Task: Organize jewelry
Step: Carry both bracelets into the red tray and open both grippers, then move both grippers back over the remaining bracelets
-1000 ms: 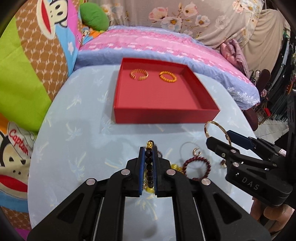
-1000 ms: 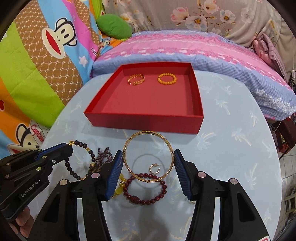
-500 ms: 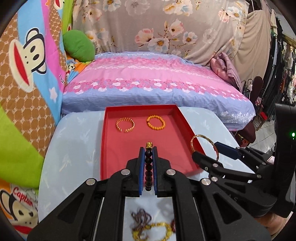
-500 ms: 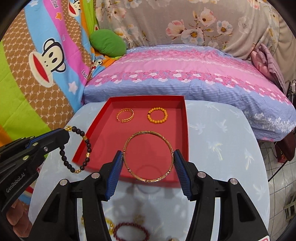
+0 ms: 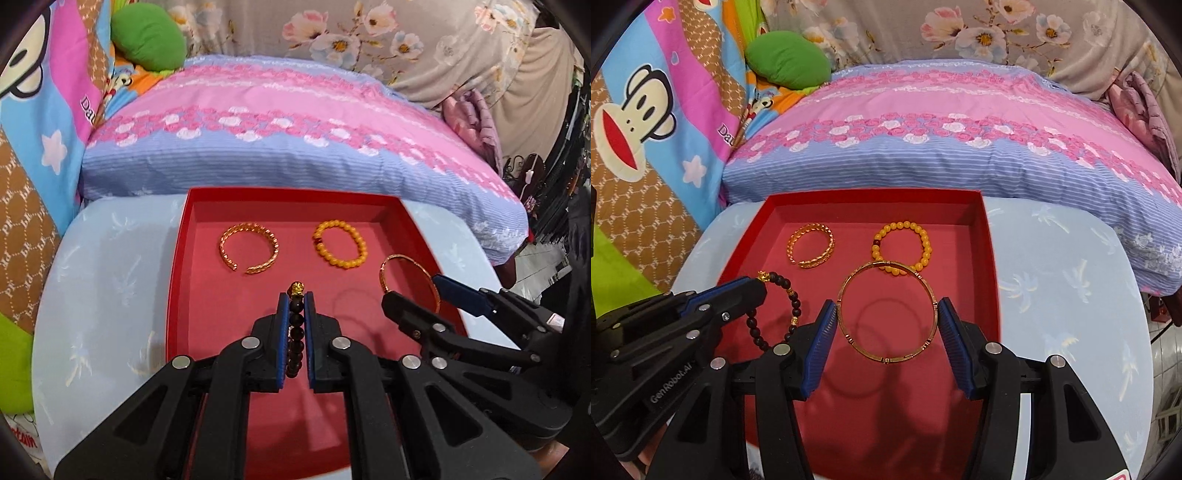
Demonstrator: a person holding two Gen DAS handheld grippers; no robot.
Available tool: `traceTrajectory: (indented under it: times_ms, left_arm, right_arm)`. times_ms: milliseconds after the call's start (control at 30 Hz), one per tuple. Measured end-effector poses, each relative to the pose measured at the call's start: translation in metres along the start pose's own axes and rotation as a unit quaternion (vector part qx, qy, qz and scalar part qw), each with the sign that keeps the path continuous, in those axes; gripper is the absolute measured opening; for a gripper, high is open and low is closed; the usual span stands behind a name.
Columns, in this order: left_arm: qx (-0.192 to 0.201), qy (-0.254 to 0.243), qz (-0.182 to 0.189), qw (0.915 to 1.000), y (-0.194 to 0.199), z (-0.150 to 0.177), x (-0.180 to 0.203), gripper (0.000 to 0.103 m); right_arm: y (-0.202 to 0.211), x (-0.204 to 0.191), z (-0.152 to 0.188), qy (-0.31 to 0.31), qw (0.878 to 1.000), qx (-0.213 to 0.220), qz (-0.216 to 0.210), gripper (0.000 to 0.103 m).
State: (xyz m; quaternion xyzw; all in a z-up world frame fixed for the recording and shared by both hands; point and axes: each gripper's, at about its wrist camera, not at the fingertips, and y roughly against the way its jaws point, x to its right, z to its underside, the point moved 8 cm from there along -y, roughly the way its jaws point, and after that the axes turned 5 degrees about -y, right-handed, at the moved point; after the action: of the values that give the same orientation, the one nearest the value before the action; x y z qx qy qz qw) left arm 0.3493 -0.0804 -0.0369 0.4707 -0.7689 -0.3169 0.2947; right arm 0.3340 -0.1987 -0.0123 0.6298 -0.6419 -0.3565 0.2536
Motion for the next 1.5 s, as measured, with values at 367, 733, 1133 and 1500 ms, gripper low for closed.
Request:
traceTrajectory:
  times_ms: [367, 733, 1133, 1500]
  left_arm:
    - [-0.018, -0.005, -0.050, 0.9986, -0.028, 0.005, -0.031, 0.013]
    - [-0.008, 0.004, -0.057, 0.9984, -0.017, 0.003, -0.036, 0.020]
    - [0.023, 0.009, -0.060, 0.9979, 0.061, 0.040, -0.022, 0.023]
    - [-0.004, 0.011, -0.057, 0.9983, 0.104, 0.130, -0.002, 0.031]
  right_arm:
    - [-0.046, -0.001, 0.002, 0.012, 0.999, -0.045, 0.025, 0.055]
    - [-0.031, 0.002, 0.001, 0.004, 0.999, -0.030, 0.028, 0.056]
    - [0.065, 0.012, 0.035, -0.001, 1.000, 0.023, 0.016, 0.056]
    - [0.114, 0.017, 0.124, 0.019, 0.999, 0.011, 0.032, 0.056]
